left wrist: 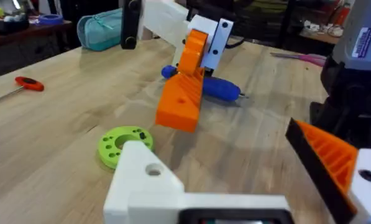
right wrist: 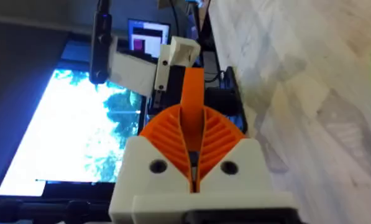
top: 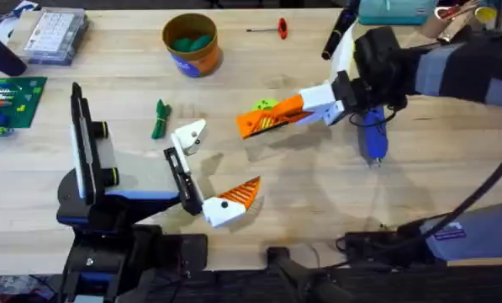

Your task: Pick up the gripper from the table and insert it into the empty holder that is missing its gripper. Then pick up a screw, insert it into the mounting hole, and use the screwdriver to tighten it. Finally, clean up the table by picking up the vegetable and placing it into the bucket.

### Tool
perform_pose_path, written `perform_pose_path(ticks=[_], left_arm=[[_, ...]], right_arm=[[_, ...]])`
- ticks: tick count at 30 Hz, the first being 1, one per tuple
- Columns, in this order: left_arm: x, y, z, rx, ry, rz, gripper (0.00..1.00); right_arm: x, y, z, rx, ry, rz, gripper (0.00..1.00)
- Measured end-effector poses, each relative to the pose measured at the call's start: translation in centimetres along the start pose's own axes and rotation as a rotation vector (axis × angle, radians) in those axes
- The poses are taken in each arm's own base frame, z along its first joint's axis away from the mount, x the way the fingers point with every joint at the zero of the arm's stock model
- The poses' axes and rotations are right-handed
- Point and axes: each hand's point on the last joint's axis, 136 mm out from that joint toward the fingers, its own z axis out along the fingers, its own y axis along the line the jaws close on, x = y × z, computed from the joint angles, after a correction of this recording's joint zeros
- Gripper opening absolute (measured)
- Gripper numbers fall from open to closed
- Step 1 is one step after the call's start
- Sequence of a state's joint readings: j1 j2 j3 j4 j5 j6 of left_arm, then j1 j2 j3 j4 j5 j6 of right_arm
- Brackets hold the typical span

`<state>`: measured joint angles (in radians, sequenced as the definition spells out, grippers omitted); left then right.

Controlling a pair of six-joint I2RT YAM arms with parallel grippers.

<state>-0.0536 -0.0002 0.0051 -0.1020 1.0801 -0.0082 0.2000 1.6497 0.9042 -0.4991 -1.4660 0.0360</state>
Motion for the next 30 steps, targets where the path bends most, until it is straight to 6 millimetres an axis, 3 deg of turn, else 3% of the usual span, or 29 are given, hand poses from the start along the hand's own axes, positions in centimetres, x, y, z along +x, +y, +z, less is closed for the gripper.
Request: perform_pose_path(ticks=[9,17,30], left_arm=[[0.0,0.0,0.0,0.000,0.000,0.000,0.988],[0.0,0.0,0.0,0.000,0.000,0.000,0.988],[0.0,0.0,0.0,0.000,0.000,0.000,0.988]], right_arm=[[-0.4,1.1,1.9,-0.048,0.057,-0.065,0.033],[0.3,1.5,3.2,-0.056,0.103,-0.008,0.033],[0.3,0.2,4.9,-0.064,0.152,0.030,0.033]])
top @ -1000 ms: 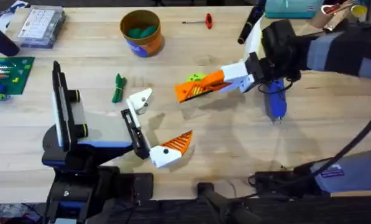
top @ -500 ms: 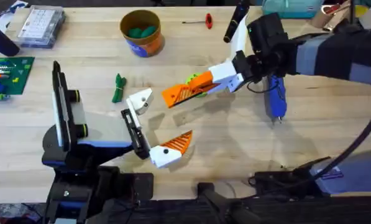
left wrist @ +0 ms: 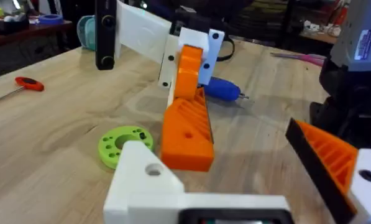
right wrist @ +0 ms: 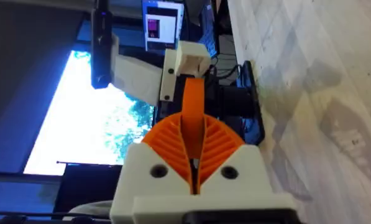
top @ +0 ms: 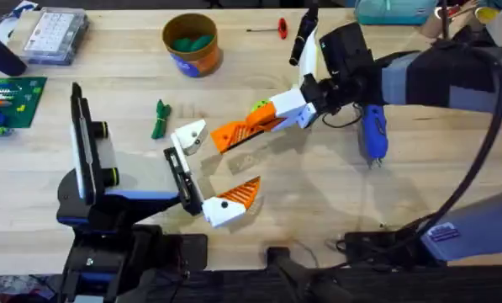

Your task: Pick up the gripper from the table and insert it into the empty holder that is missing its gripper. Then pick up a screw, insert it into the mounting hole, and use the screwdriver to tighten it. Finally, clean up the table by picking up the vegetable and placing it into the bucket.

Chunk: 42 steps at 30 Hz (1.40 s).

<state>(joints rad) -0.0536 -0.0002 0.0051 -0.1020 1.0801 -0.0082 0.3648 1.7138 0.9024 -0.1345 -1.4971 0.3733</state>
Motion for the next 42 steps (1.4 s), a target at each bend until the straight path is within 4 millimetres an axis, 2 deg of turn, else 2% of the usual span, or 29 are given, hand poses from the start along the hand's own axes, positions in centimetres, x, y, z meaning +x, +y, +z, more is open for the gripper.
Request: perform_pose_path(ticks=[18,42], left_arm=[[0.0,0.0,0.0,0.000,0.000,0.000,0.988],[0.0,0.0,0.0,-0.001,0.000,-0.001,0.988]], right_arm=[[-0.5,0.1,1.3,0.020,0.020,0.036,0.033],[-1.1,0.3,1.6,0.029,0.014,0.077,0.033]])
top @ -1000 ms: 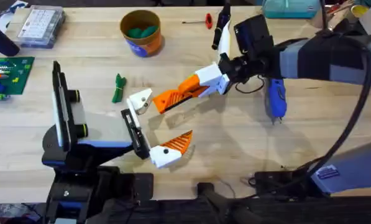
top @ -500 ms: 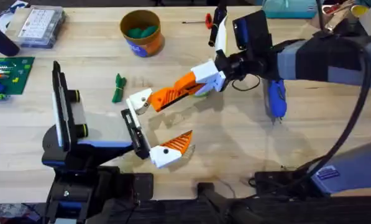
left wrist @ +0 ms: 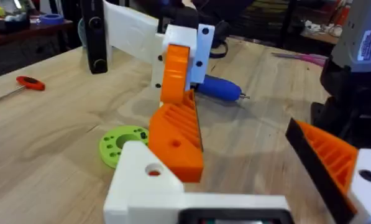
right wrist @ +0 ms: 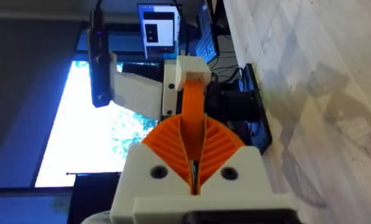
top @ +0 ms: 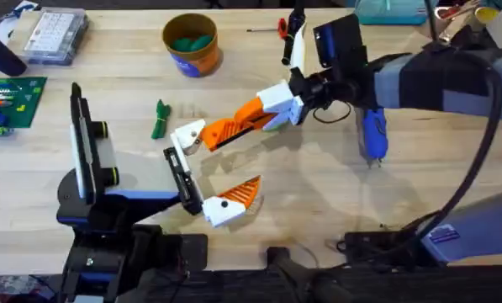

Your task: Pick up the gripper from the table and insert it into the empty holder that is missing its gripper. Then pick up a screw, insert it into the mounting hole, and use the screwdriver to tighten it. Finally, clean up the table by picking up the vegetable and placing it into the bucket.

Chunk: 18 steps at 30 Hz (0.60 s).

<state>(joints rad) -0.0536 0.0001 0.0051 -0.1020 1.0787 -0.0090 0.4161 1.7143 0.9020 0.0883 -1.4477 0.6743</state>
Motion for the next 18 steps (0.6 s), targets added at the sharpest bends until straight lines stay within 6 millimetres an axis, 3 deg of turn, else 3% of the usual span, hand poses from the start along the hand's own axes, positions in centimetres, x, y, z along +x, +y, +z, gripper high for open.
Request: perform_pose_path(ticks=[9,18], left_arm=[[0.0,0.1,0.0,-0.006,0.000,-0.009,0.988],[0.0,0.0,0.0,-0.002,0.000,-0.020,0.988]], right_arm=[[0.1,-0.3,0.9,0.024,0.006,0.023,0.033],[-1.0,-0.8,1.0,0.066,-0.038,-0.003,0.033]])
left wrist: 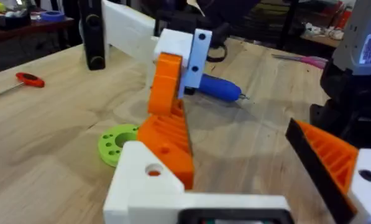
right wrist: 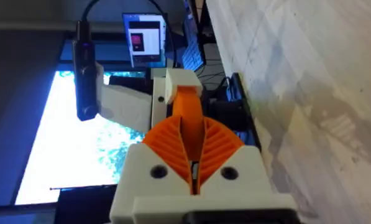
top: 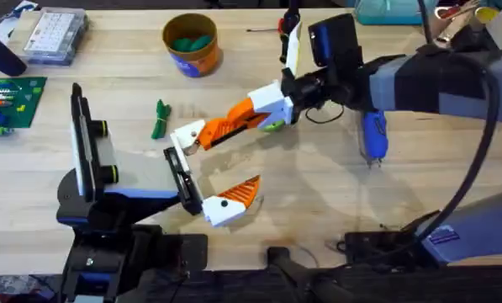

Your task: Pick up the gripper from the table and insert it into the empty holder that is missing its gripper. Then pick up a screw, insert it into the mounting hole, and use the screwdriver to tighten it. Finally, clean up the table by picking up the vegetable and placing it into the bucket.

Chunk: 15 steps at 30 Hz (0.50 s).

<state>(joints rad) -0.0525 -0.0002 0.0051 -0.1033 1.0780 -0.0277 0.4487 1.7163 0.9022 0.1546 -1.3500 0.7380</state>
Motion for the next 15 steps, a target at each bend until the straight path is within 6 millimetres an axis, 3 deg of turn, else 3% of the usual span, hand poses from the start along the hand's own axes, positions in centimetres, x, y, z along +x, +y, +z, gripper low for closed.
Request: perform_pose_path(ticks=[6,15], left_arm=[[0.0,0.2,0.0,-0.011,-0.001,-0.011,0.988],[0.0,0.5,-0.1,-0.026,-0.002,-0.037,0.988]], right_arm=[[-1.1,-0.5,1.0,0.000,-0.009,-0.034,0.034],[-0.7,-0.4,3.0,0.010,0.012,-0.035,0.034]])
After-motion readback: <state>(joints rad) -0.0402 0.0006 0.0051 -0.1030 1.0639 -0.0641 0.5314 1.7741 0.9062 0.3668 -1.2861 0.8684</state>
